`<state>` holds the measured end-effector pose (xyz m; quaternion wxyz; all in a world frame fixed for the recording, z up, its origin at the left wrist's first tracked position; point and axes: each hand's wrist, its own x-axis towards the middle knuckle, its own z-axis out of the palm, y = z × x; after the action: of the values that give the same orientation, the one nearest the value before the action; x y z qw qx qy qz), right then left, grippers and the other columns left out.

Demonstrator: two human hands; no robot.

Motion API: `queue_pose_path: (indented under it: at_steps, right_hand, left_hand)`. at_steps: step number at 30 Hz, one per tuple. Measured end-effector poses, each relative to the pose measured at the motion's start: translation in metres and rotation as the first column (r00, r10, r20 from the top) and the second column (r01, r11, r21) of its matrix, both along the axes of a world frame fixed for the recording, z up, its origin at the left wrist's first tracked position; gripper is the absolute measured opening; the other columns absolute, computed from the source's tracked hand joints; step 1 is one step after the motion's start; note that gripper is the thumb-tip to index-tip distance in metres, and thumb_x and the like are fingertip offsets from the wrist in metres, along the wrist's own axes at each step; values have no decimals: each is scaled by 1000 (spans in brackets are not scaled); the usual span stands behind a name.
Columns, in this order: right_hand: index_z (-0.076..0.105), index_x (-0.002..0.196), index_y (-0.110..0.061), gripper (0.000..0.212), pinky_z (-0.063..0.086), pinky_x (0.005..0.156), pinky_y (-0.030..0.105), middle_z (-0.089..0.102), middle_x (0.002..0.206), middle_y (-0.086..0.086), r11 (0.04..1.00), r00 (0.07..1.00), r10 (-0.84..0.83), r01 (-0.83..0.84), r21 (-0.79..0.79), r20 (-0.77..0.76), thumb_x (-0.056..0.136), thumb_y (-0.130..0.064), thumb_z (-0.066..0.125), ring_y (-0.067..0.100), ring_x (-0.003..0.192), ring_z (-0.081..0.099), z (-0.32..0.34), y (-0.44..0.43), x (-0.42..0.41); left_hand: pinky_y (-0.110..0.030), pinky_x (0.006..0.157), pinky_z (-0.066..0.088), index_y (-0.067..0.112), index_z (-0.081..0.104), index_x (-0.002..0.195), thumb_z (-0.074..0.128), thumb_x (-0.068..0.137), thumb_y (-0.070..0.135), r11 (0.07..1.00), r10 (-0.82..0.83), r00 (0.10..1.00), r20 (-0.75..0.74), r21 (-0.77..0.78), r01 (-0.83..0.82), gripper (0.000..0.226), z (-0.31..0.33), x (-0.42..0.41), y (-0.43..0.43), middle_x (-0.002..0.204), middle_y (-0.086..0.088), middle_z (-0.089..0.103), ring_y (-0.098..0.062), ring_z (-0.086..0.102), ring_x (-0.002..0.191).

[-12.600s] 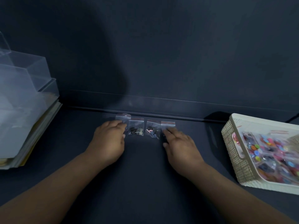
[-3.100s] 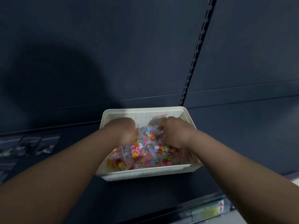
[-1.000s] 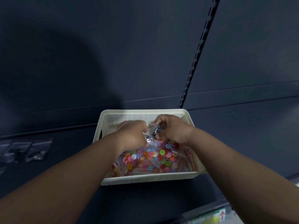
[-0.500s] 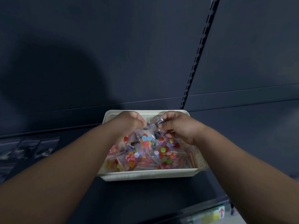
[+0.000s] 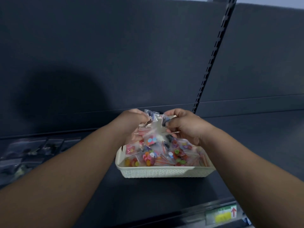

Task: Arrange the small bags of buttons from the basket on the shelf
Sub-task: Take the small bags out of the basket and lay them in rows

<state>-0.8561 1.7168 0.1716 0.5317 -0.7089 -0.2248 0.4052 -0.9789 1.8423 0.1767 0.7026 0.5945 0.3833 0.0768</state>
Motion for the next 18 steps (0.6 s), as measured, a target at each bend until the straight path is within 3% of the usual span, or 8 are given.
queue_pose_path:
  at_steps: [2,4,8,14,18]
  right_hand:
    - [58,95,-21,21,41,54,25,63,75,2,999,999,-31,31,11,13,88,-1,56,15,62,58,3,3,-7]
    - [58,90,-21,12,40,54,25,62,76,1,998,998,-54,53,41,20,92,-9,56,15,62,57,7,7,-14]
    - [61,92,-19,19,45,53,25,62,82,3,987,992,-106,113,117,-66,98,-11,45,17,64,58,18,20,-32]
    - [59,96,-14,26,54,55,22,66,83,8,985,991,60,-39,168,-118,91,8,46,17,63,66,31,53,-77]
    - [53,81,-17,25,49,51,19,63,72,4,975,984,149,-130,181,-94,87,6,55,14,63,62,37,82,-114]
  left_hand:
    - [-38,68,51,18,54,85,55,92,12,999,0,1000,28,-54,2,10,4,-6,3,112,-8,62,-24,66,90]
    - [-42,74,52,17,52,85,51,94,11,996,12,999,51,-93,-8,10,9,-14,6,114,-10,62,-26,63,94]
    - [-39,68,55,14,52,88,48,96,8,997,39,997,71,-70,-34,11,18,-34,14,102,-12,60,-25,63,88]
    - [-33,71,53,15,56,88,49,92,3,999,35,993,114,-19,-33,14,31,-85,43,86,-7,67,-20,65,77]
    - [-21,54,48,15,59,80,54,88,-2,996,44,993,110,72,-52,19,34,-137,68,64,-3,62,-11,55,53]
